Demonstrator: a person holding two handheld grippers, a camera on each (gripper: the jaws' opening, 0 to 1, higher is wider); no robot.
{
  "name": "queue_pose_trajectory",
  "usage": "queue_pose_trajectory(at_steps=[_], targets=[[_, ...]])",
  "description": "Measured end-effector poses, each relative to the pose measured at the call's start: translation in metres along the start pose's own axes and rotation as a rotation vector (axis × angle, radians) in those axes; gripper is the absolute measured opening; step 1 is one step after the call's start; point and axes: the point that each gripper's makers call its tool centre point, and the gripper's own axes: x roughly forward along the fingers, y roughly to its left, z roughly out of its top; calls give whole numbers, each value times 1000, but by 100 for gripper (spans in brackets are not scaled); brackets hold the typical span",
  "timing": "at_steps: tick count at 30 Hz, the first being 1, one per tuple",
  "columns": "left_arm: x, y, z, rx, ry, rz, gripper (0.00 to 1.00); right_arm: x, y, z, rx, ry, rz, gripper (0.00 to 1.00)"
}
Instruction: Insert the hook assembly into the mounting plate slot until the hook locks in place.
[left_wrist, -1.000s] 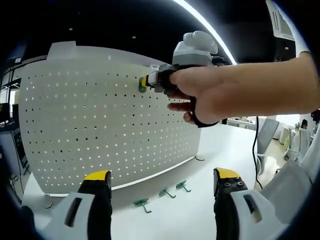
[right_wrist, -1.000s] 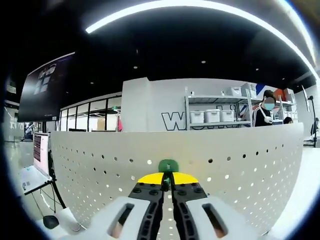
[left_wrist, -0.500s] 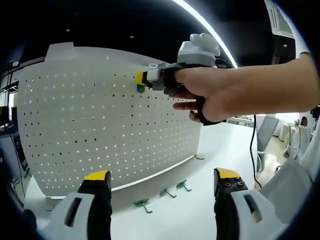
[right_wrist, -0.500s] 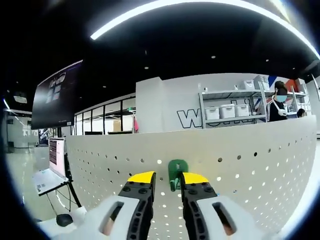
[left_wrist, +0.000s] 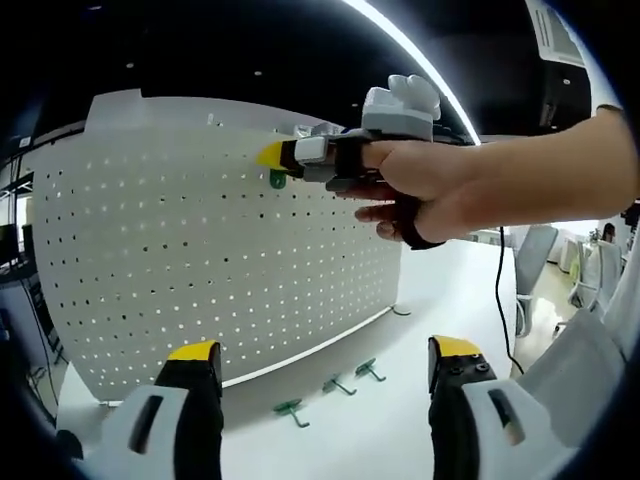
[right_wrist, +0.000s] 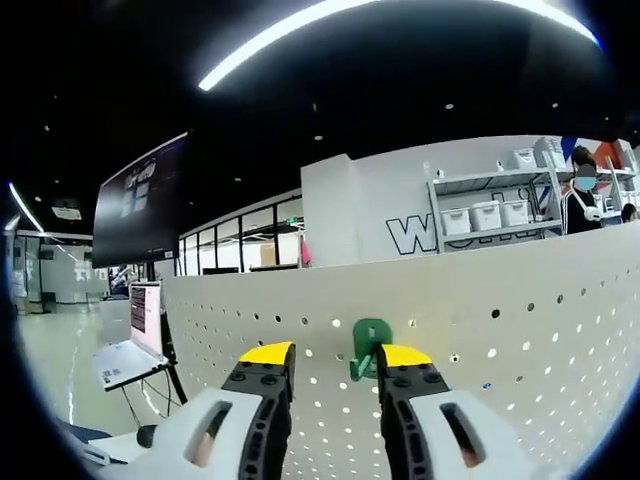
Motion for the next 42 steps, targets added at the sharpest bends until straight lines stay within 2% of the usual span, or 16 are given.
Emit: queue_pose_trajectory(at_steps=[10,12,15,18,20,25,42], targets=[[0,2,2,0,-1,2,87,-3,2,-4,8,11,43,36],[1,3,1,4,2,2,87,-4,4,-3,35,5,65,38],[1,4,4,11,-1,2,87,-8,7,-2,6,0,86,45],[1,6,4,16,0,5,87,-12,1,-7,-13,33,79,44],[1,6,4,16,2,3,87,-15,1,-6,0,21,91,45],[0,5,5,23,6,-1,87,-28,2,-12,-52,47,112,45],[-4,6,5,29,16,7,88,-75,-15,-28,-91,80,125,49]])
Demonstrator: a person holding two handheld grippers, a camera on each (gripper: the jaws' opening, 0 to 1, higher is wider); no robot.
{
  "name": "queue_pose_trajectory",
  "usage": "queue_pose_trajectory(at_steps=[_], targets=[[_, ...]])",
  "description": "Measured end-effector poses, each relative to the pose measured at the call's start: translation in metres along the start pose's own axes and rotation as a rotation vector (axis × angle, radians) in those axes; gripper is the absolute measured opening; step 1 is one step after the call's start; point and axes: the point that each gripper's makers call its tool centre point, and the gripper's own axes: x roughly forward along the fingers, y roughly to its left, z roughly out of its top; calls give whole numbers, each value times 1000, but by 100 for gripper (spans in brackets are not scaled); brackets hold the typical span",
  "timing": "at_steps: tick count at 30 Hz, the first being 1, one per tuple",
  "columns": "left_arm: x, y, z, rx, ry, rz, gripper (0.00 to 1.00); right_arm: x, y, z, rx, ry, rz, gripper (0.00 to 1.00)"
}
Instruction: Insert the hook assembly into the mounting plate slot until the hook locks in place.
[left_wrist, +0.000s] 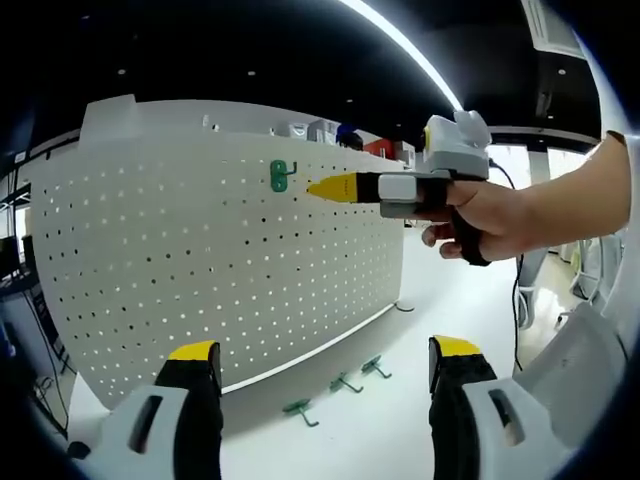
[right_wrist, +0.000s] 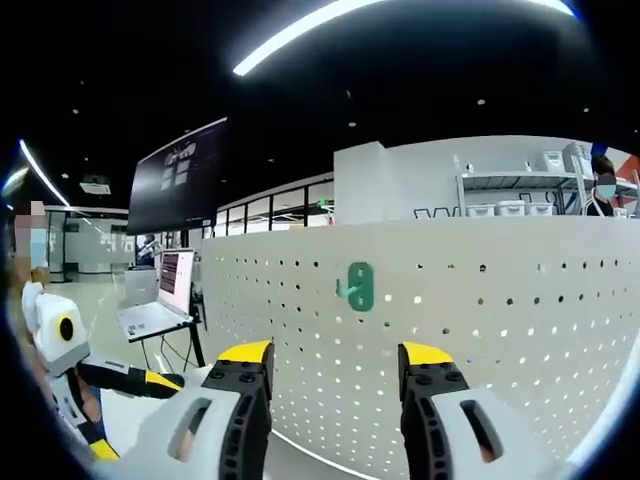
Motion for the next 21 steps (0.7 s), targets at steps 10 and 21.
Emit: queue_pose_trajectory(at_steps=[10,21], targets=[[-2,-3,-2,6,9,-7,88,-31,-18,-11,18,12,-33,51],[-6,-3,-5,19,22,-12,88,-56,-24,-28,35,34,-31,53]])
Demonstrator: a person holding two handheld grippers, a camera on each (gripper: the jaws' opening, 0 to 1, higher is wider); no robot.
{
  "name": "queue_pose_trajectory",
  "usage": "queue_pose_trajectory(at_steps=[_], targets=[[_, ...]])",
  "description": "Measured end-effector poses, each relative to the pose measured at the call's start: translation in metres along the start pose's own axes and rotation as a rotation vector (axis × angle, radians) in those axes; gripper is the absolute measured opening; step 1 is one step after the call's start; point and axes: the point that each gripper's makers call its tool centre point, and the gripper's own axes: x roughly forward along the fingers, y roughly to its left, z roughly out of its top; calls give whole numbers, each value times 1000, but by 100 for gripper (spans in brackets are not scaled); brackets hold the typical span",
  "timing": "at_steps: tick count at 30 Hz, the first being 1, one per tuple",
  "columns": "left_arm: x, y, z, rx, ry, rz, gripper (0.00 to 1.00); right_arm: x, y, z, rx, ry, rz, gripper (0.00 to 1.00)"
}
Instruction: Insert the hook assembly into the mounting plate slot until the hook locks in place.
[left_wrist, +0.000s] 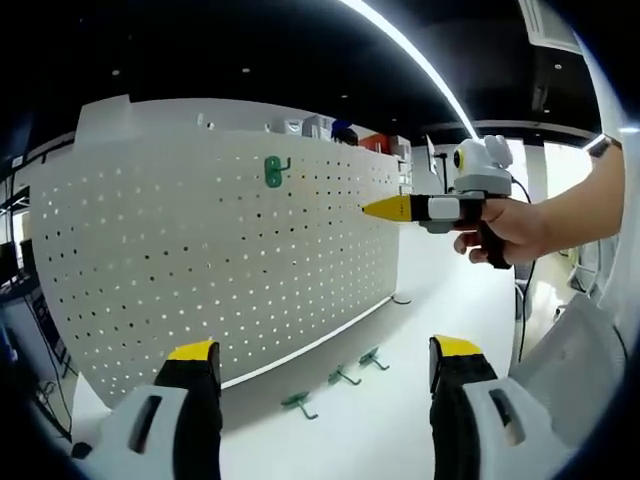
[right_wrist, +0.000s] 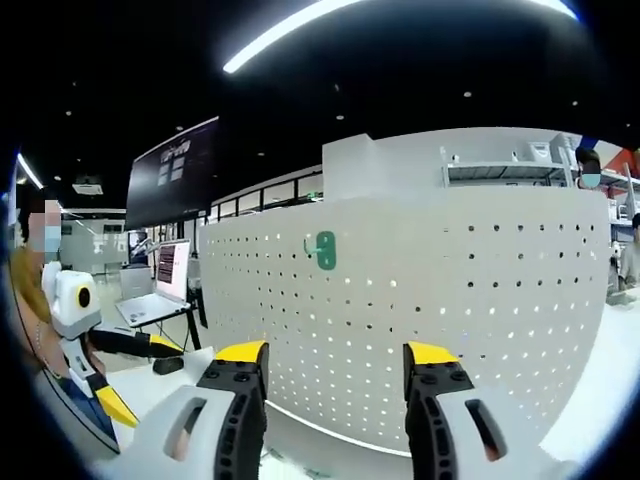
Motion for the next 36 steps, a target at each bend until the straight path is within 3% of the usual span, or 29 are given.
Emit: queue_pose_trajectory(at_steps=[36], targets=[[-18,3,-30,-23,62,-14,88,-64,2,-58,23,109,21,60]])
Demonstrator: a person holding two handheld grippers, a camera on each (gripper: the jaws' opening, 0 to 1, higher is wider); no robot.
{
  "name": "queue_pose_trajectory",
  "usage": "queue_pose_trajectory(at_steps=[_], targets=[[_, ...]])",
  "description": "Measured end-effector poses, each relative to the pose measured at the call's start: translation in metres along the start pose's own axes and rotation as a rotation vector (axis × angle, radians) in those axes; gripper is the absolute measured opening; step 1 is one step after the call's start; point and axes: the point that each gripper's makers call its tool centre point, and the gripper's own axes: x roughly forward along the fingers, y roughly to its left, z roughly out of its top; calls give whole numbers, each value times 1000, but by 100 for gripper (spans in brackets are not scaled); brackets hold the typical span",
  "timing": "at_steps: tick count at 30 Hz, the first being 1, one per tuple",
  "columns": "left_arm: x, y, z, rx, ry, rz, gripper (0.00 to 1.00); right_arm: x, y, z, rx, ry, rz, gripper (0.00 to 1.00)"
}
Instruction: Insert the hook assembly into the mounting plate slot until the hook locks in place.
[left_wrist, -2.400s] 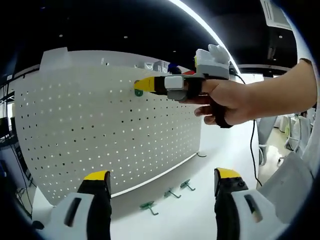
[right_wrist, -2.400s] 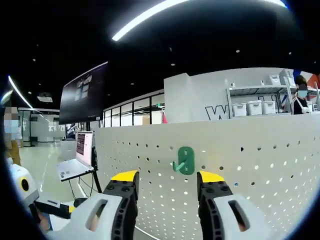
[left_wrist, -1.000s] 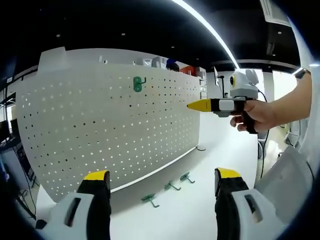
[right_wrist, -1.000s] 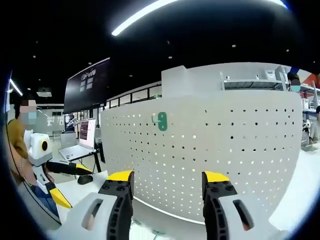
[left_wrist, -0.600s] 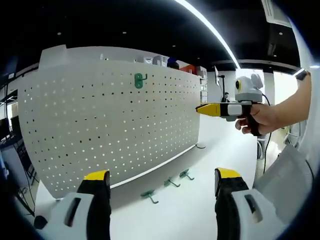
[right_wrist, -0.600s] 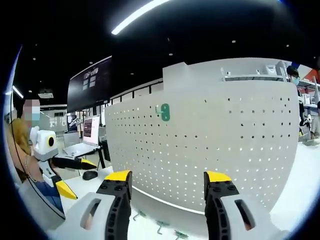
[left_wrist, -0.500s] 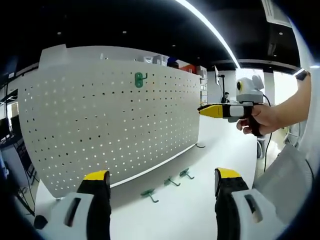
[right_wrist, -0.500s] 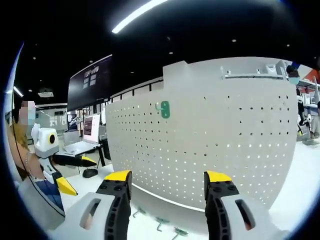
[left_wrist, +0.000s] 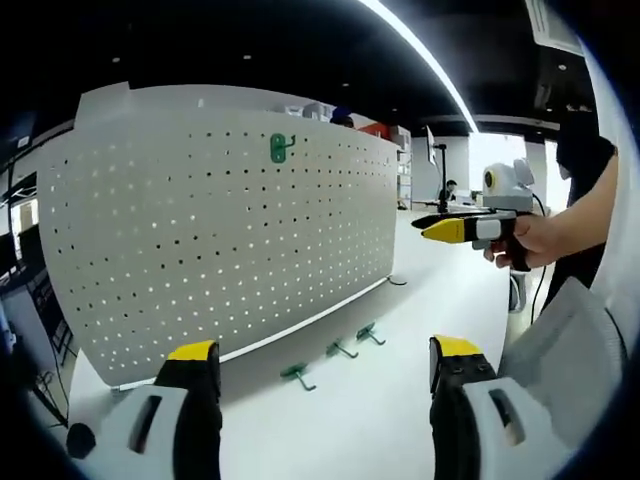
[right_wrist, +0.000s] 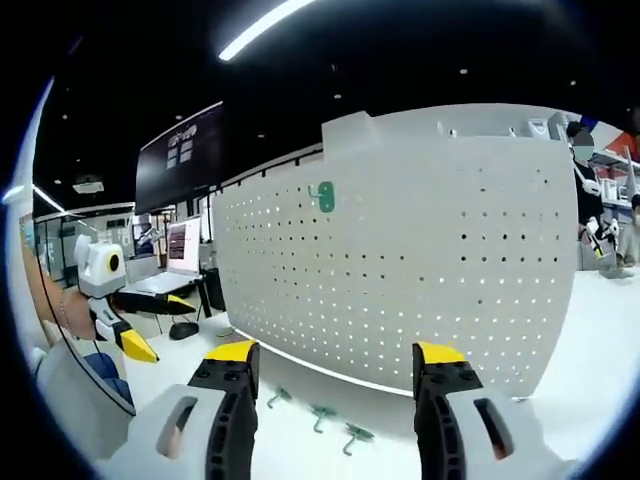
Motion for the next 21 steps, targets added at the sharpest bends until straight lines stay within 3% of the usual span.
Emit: queue_pose_trajectory(at_steps=[13,21], targets=[[-17,2,-25,-14,52,5,87,-23,-3,-22,17,56,-11,61],[-23,6,-33,-13,80,10,86,-37,-1,-41,29,103,-22,61]])
